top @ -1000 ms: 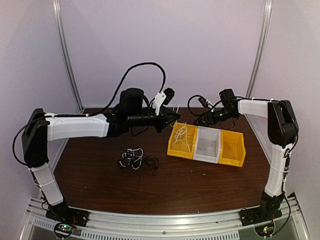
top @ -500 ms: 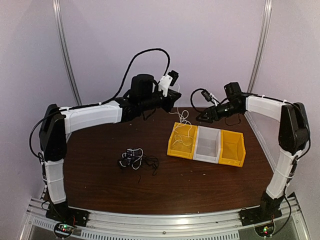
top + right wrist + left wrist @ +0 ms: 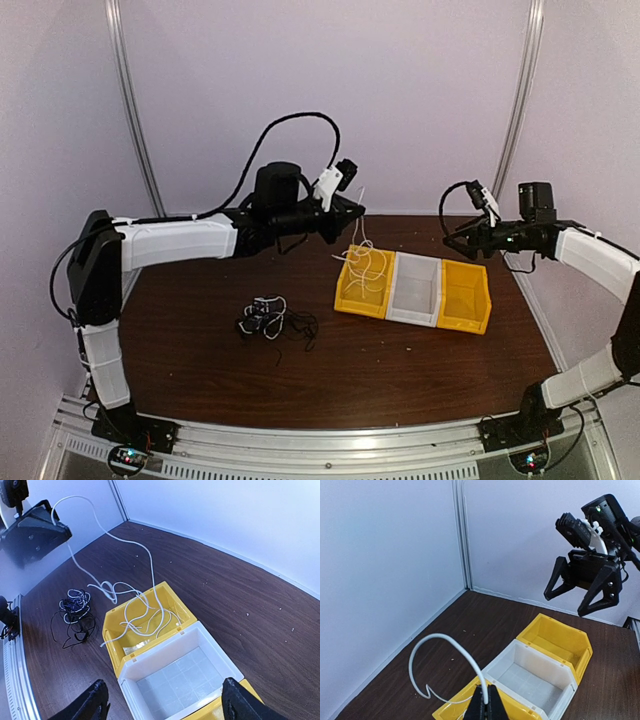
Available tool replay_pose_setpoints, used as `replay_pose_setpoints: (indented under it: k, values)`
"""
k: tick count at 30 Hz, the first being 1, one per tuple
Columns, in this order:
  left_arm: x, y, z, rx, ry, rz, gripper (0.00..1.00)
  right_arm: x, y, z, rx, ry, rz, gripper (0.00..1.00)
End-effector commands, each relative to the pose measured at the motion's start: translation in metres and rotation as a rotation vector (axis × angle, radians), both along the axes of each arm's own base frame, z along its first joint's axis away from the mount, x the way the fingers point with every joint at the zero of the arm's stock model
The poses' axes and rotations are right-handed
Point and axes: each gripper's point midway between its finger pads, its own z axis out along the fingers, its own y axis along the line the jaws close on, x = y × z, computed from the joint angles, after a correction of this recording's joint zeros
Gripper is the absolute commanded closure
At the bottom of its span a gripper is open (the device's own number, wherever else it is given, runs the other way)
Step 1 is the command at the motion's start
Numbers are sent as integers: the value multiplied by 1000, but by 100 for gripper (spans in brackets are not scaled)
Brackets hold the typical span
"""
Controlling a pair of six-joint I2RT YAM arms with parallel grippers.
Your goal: Untangle the cables
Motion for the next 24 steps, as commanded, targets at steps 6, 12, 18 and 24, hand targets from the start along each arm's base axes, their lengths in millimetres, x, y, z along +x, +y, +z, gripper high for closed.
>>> replay_pose_setpoints:
  k: [6, 12, 18, 24]
  values:
    - [-41, 22, -5, 12, 41, -27, 100, 8, 0, -2, 24, -34, 22, 22]
    - [-30, 12, -40, 81, 101, -16, 100, 10, 0, -12, 21, -11, 27, 22]
    - [-4, -12, -67, 142, 133, 4, 100, 8, 0, -15, 19, -7, 29, 22]
    - [1, -30, -96, 146, 209, -34, 100, 7, 1, -17, 19, -5, 35, 22]
